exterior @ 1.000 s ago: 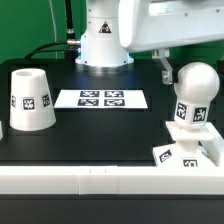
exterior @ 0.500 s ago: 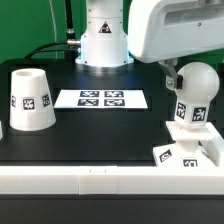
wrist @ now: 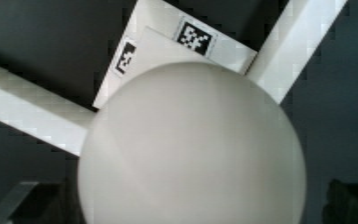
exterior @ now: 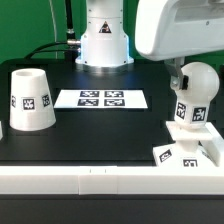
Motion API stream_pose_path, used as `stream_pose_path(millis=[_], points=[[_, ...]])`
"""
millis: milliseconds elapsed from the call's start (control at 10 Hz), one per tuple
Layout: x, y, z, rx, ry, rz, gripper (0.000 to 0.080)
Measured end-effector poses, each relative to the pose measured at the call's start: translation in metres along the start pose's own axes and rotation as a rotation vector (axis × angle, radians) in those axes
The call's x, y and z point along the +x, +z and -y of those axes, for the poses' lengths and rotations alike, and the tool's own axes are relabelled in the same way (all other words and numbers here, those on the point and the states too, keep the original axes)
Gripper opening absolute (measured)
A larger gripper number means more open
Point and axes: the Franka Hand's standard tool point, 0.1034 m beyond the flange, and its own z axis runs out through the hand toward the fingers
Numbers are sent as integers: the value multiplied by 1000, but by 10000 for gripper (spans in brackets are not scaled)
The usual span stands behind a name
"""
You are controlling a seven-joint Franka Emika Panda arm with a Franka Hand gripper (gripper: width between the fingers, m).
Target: Assemble lamp
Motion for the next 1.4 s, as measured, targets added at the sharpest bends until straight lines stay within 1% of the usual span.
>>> stream_pose_path(millis=[200,300,500,600,1000,1100,1200,1300,1400], points=[[-3,3,-1,1,-9,3,698],[-4,4,-4,1,-7,3,698],[-4,3,-4,1,-6,2,698],[-4,3,-5,1,-6,2,577],[-4,3,-5,1,-6,2,577],[-4,3,-4,5,19,2,577],[-6,3,-4,36,82,6,577],[-6,3,-4,55,166,2,577],[-4,2,-3,56,303,-5,577]])
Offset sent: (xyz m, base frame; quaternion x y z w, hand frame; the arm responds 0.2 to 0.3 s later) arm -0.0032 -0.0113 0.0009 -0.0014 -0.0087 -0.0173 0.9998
